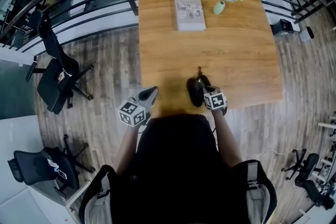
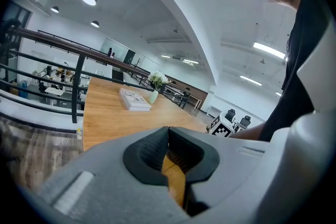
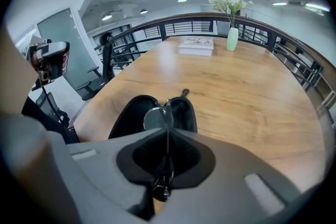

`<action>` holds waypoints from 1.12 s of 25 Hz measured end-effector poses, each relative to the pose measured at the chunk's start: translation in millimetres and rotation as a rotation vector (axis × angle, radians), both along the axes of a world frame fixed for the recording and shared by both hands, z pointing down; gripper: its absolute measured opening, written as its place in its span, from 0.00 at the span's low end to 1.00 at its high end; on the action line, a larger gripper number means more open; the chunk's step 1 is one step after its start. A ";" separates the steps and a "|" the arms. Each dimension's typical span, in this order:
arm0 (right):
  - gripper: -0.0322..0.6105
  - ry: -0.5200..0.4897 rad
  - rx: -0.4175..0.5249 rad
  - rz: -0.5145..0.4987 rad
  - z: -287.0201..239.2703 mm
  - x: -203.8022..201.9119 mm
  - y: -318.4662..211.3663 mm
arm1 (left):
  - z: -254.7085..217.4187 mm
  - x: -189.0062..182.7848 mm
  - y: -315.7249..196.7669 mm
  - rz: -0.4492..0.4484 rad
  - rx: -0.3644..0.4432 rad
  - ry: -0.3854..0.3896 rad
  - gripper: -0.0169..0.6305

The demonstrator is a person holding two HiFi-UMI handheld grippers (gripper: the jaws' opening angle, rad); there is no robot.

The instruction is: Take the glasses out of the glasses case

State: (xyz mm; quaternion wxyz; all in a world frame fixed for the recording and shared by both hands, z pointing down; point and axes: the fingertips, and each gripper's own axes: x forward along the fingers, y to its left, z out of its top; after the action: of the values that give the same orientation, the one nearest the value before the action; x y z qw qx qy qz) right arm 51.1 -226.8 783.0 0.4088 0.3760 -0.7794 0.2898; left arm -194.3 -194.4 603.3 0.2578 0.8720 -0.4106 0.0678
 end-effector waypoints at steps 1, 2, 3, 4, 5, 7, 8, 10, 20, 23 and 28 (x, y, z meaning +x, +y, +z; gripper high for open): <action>0.08 -0.009 0.004 -0.003 -2.5 -0.3 -0.9 | 0.5 0.1 0.6 -0.005 -0.001 0.000 0.04; 0.08 -0.019 0.010 -0.005 -5.7 -0.4 -3.0 | 1.2 0.6 0.5 -0.010 -0.002 -0.001 0.04; 0.08 -0.029 0.019 -0.008 -9.5 -0.3 -5.8 | 2.0 1.7 -0.2 -0.014 -0.004 -0.001 0.04; 0.08 -0.037 0.028 -0.010 -13.6 0.4 -8.6 | 2.5 3.5 -0.9 -0.017 -0.005 -0.001 0.04; 0.08 -0.046 0.038 -0.014 -18.0 1.5 -11.0 | 2.8 6.1 -1.4 -0.019 -0.006 -0.001 0.04; 0.08 -0.064 0.064 -0.028 -28.2 3.8 -15.1 | 3.2 13.4 -2.2 -0.019 -0.006 0.000 0.04; 0.08 -0.075 0.078 -0.034 -33.6 5.5 -16.7 | 3.1 18.2 -2.8 -0.016 -0.006 0.001 0.04; 0.08 -0.100 0.104 -0.039 -44.0 10.4 -19.3 | 2.1 29.4 -4.4 -0.007 -0.003 0.002 0.04; 0.08 -0.235 0.172 -0.053 -82.5 58.8 -9.7 | -11.9 95.1 -3.9 0.002 0.009 0.005 0.04; 0.08 -0.264 0.189 -0.071 -85.6 70.4 -7.1 | -12.6 109.4 2.5 -0.006 0.003 0.003 0.04; 0.08 -0.291 0.215 -0.110 -94.7 83.4 -3.0 | -16.9 126.9 13.4 -0.033 0.004 -0.008 0.04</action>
State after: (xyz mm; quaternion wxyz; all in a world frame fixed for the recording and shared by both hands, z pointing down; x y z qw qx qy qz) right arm 134.5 -229.8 688.3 0.2643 0.3286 -0.8762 0.2334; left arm -67.4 -181.1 586.4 0.2558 0.8652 -0.4262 0.0662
